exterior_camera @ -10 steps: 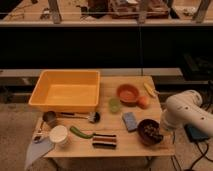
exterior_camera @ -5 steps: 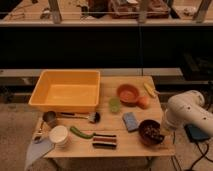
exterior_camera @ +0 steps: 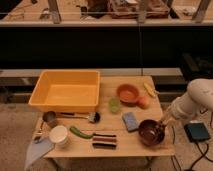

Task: Place grapes in plastic cup

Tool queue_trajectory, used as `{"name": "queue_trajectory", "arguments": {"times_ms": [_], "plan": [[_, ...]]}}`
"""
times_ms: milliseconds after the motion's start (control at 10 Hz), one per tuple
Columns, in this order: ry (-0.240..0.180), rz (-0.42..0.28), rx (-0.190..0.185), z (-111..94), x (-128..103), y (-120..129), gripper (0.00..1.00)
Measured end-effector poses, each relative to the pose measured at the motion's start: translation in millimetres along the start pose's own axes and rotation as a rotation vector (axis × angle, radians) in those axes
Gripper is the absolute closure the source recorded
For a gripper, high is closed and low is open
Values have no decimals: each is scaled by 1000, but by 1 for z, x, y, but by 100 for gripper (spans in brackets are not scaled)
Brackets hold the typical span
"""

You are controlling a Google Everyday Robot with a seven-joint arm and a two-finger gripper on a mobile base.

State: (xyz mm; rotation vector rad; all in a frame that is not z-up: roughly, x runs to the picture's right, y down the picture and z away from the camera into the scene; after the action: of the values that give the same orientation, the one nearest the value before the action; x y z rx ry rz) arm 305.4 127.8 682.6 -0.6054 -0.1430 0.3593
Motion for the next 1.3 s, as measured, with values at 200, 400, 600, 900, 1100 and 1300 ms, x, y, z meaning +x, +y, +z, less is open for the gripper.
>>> {"name": "queue_trajectory", "arguments": {"times_ms": [200,400,600,900,1100,1300], "plan": [[-19,4,26,-44,-9,-19,91],[-53,-2,52,-79,-22,-41,91],[-132,-11,60,-100,-35,-64,91],[-198,-47,54,-95,-72,-76,91],[-223,-78,39,-86,-103,-79,91],[-240,-106,33,-75,-124,-75,91]]}}
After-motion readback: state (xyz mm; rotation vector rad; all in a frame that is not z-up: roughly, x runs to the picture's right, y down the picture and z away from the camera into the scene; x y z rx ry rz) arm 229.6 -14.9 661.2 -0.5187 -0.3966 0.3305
